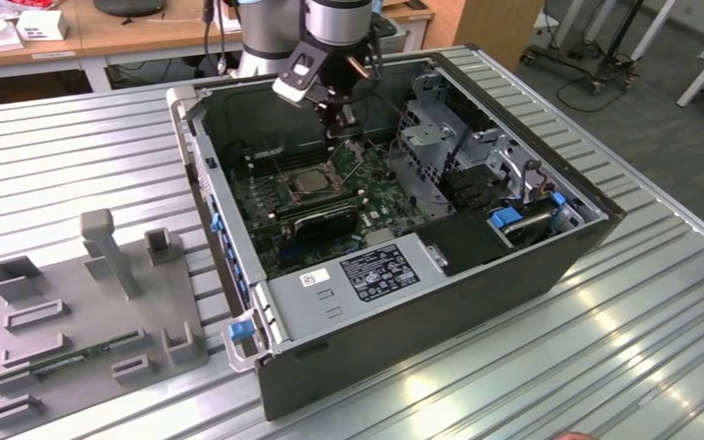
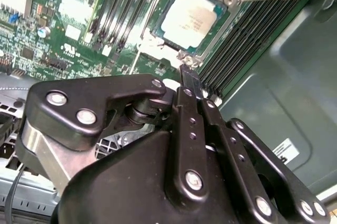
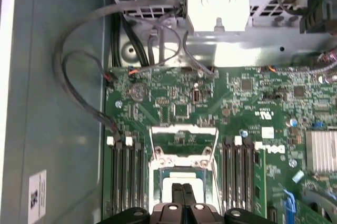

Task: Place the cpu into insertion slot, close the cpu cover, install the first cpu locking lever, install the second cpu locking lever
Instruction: 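Place the cpu into insertion slot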

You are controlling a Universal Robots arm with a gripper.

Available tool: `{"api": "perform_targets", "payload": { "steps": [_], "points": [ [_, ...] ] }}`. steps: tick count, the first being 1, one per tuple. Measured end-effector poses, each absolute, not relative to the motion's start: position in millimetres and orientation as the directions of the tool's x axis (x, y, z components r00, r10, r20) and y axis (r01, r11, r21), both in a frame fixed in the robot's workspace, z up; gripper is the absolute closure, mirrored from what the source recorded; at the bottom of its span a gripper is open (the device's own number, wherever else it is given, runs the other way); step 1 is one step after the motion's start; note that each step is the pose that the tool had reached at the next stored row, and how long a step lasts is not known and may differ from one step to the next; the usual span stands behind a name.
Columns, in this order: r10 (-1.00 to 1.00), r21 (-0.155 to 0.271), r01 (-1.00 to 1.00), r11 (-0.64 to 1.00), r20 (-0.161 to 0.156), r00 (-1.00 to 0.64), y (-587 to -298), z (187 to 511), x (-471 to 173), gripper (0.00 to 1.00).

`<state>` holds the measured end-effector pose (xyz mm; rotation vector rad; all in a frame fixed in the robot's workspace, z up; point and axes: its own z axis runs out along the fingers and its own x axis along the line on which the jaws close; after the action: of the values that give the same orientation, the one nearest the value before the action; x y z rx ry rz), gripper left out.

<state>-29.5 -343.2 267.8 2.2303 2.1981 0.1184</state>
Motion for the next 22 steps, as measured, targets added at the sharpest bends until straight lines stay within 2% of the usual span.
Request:
{"api": "perform_targets", "payload": {
  "steps": [22],
  "points": [
    [0.999, 0.059, 0.998, -0.016, 0.048, 0.013, -343.2, 265.9, -37.6, 0.89]
  ]
}}
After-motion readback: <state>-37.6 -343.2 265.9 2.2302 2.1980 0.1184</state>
